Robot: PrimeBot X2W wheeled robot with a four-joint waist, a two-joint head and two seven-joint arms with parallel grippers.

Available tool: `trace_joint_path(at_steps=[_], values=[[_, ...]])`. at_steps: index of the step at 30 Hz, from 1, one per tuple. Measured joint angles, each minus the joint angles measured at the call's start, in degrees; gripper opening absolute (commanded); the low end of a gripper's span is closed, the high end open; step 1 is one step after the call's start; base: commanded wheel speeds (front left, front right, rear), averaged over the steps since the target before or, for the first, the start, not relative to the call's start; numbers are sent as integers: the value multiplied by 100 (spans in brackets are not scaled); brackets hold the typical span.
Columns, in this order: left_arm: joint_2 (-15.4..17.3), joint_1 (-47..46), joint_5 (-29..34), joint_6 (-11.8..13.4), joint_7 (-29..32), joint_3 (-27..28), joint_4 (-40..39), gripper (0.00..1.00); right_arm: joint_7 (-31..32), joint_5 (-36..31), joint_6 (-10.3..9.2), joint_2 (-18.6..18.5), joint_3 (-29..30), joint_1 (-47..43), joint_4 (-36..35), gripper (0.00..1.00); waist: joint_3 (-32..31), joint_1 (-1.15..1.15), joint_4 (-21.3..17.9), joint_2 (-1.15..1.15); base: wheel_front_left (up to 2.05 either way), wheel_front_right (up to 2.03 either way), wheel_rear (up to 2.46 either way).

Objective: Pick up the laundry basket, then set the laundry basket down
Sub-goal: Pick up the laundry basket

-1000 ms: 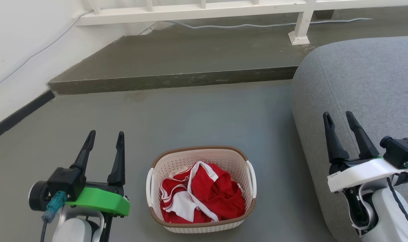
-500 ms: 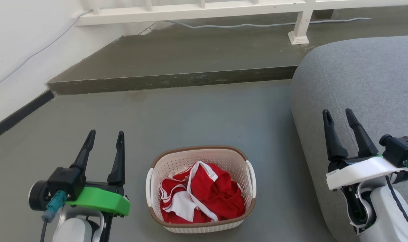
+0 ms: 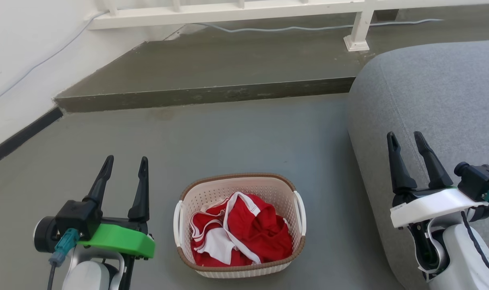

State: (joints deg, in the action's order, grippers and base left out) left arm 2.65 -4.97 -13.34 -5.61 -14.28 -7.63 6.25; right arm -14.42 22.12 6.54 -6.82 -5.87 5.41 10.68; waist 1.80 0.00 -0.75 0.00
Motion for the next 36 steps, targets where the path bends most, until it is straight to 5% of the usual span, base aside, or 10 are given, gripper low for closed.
trace_joint_path(at_steps=[20, 36], values=[[-9, -362, 70, 0, 0, -4, 69, 100, -1, -43, 51, 49, -12, 272, 104, 100, 747, 0, -146, 0, 0, 0, 0], [-34, -1222, -70, 0, -16, 32, 845, 100, -2, 166, 52, 32, -533, 1208, 967, 100, 1838, 0, -285, 0, 0, 0, 0]])
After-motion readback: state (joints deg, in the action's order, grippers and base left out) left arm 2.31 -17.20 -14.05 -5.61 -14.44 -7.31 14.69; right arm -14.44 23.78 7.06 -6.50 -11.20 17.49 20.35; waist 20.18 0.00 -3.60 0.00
